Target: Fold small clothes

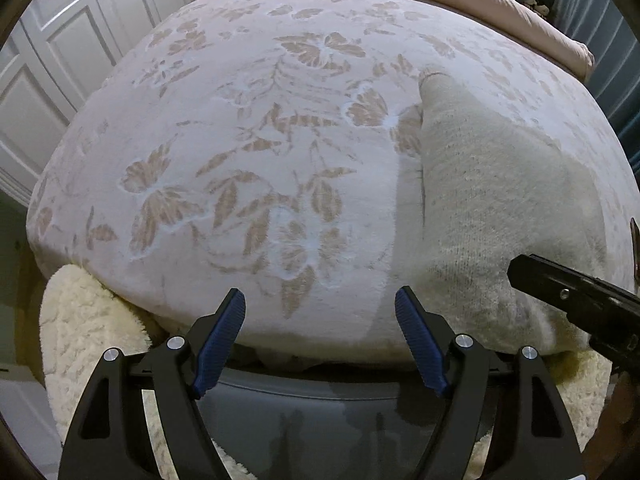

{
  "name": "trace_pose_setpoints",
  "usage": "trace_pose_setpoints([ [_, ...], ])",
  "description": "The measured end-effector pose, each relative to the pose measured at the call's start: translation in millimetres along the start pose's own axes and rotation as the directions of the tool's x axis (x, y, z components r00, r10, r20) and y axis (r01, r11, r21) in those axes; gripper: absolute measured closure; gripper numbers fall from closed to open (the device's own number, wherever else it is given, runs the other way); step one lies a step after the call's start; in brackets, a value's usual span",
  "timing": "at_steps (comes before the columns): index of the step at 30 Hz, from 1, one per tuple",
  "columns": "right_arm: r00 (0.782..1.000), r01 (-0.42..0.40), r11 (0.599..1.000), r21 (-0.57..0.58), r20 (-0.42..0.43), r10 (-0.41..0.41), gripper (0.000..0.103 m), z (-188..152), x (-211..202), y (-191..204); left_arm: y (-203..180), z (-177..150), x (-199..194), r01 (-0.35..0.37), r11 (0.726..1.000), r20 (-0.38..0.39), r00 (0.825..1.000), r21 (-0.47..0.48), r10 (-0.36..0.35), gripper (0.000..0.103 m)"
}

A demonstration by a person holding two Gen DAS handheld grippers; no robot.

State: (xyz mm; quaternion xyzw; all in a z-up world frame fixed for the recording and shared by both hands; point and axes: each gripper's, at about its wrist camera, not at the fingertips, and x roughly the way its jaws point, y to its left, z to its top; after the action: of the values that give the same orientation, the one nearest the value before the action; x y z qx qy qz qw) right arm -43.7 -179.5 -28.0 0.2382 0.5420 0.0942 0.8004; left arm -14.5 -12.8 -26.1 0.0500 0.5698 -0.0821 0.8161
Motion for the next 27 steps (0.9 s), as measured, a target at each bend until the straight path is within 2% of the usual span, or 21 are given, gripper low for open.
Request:
trace_pose_setpoints([
  [2,0.997,0.048,0.998,-0.027,-0.064,-0.05,0.076,-11,27,-5,-5,1,0,0.01,1.0,0.0,1.0,0.009,-0.01,0.029],
  [4,0.999,0.019,1.0,-0.003,-0.047,-0.02,0.076,-15,26,-10,-8,2,-3,0.021,1.0,0.01,1.0,0.019,-0.021,0.029],
  [6,1.0,-0.014,0.999,0.049,0.005,0.014,0.076,-14,4,-16,-10,4,-10,0.031,0.999,0.031,0.999,0.028,-0.032,0.028],
  [8,0.995,-0.017,0.994,0.109,0.102,0.006,0.074,-14,-29,-30,-10,5,-14,0.036,0.999,0.046,0.998,0.03,-0.037,0.028],
  [10,0.976,0.009,0.982,0.188,0.211,-0.05,0.064,-18,-69,-59,-11,6,-15,0.048,0.999,0.052,0.997,0.025,-0.049,0.028],
  [11,0.969,0.031,0.973,0.227,0.234,-0.085,0.057,-20,-80,-73,-13,7,-14,0.061,0.998,0.047,0.997,0.023,-0.062,0.028],
  [12,0.96,0.06,0.959,0.275,0.247,-0.131,0.055,-24,-90,-91,-16,7,-13,0.074,0.997,0.041,0.996,0.023,-0.075,0.028],
  [15,0.955,0.114,0.916,0.384,0.213,-0.208,0.055,-34,-96,-135,-30,8,-13,0.132,0.991,0.024,0.991,0.03,-0.133,0.028],
  [18,0.966,0.069,0.899,0.433,0.197,-0.169,0.05,-45,-97,-162,-43,8,-16,0.185,0.982,0.017,0.982,0.047,-0.186,0.028],
  [20,0.974,0.03,0.895,0.444,0.187,-0.125,0.05,-45,-86,-162,-52,7,-21,0.19,0.979,0.024,0.981,0.072,-0.192,0.028],
  [22,0.979,0.025,0.894,0.448,0.168,-0.112,0.049,-44,-73,-163,-55,6,-22,0.184,0.979,0.027,0.982,0.089,-0.187,0.028],
  [23,0.98,0.031,0.898,0.44,0.164,-0.114,0.05,-42,-70,-161,-55,5,-22,0.183,0.979,0.026,0.982,0.091,-0.186,0.028],
  [25,0.977,0.062,0.909,0.413,0.162,-0.14,0.061,-36,-66,-151,-53,4,-22,0.18,0.98,0.018,0.983,0.082,-0.182,0.028],
  [27,0.974,0.091,0.927,0.363,0.16,-0.158,0.081,-27,-66,-136,-51,3,-21,0.177,0.982,0.015,0.984,0.071,-0.178,0.028],
])
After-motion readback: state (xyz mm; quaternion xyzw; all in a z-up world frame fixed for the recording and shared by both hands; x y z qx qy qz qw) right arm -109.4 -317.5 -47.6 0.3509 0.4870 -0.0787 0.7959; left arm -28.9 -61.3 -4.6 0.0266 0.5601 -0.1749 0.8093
